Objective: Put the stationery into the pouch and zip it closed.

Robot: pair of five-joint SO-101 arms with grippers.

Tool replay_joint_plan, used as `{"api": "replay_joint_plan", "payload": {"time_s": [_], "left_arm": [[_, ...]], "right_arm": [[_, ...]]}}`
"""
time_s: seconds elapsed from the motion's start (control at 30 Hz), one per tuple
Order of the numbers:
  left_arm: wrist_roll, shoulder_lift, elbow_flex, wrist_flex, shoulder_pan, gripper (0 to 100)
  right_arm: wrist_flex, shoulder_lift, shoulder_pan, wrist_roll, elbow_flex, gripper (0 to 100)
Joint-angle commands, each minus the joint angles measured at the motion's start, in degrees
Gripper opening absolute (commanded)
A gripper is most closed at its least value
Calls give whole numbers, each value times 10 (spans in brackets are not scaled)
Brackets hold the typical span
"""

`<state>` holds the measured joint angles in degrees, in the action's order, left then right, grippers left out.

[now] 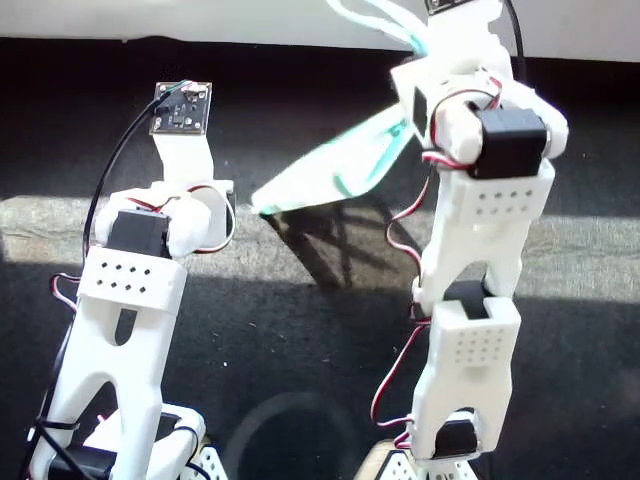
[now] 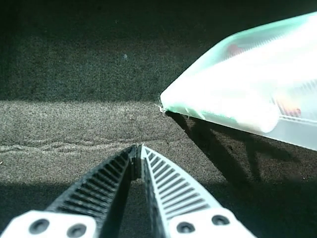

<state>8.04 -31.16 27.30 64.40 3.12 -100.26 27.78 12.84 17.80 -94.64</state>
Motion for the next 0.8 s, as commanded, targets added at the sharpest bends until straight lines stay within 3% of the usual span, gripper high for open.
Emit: {"api": "replay_joint_plan", "payload": {"time_s": [0.0, 0.3, 0.63, 0.77], "left_arm": [[4, -4, -8, -11, -2, 13], [4, -5, -9, -11, -2, 13], [4, -4, -48, -23, -6, 12], [4, 0, -44, -112, -6, 13]], "right_arm": [[4, -59, 28, 6, -67, 6], [87, -113, 78, 4, -66, 6], [101, -128, 91, 4, -65, 6], [95, -129, 93, 4, -65, 6]]}}
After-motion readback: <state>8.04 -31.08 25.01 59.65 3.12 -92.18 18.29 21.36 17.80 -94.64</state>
